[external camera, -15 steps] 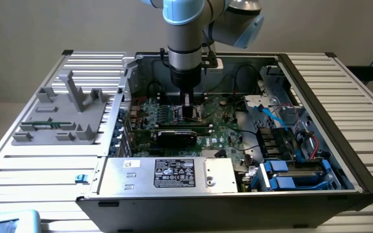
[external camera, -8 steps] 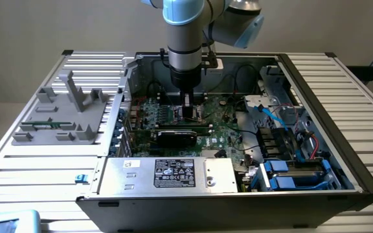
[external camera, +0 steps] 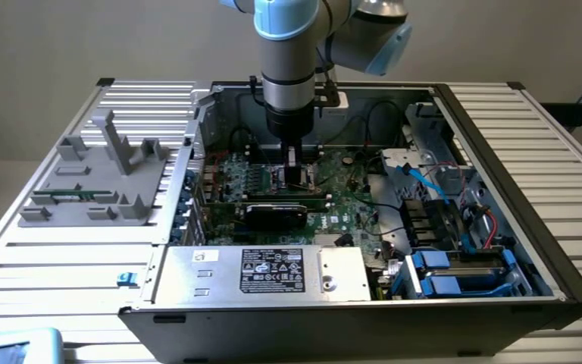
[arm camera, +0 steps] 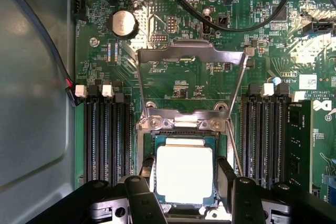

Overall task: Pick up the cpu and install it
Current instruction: 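Place the cpu into insertion slot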

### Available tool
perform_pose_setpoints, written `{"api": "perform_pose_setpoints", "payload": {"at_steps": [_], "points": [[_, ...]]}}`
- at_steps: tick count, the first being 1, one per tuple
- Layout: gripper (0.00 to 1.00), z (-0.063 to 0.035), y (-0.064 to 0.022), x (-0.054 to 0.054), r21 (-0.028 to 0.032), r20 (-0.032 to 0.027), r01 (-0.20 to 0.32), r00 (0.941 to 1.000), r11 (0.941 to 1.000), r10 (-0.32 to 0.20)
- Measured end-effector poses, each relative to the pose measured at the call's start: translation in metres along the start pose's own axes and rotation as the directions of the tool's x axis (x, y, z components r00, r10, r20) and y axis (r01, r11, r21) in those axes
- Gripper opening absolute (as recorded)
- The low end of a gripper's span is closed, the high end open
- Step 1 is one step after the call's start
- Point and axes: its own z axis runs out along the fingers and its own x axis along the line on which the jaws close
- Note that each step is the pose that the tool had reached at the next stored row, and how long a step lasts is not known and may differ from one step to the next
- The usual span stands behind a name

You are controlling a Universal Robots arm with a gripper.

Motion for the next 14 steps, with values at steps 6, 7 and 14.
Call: {"api": "perform_pose_setpoints", "payload": {"at_steps": [6,7,14], "points": [[0.55,0.0000,0.0000,0.0000,0.0000,-0.0002,0.000,1.0000,1.0000,0.000],[0.55,0.0000,0.0000,-0.0001,-0.0001,-0.0002,0.000,1.0000,1.0000,0.000],[0.55,0.0000,0.0000,-0.0003,-0.0001,-0.0021,0.000,1.0000,1.0000,0.000]]}}
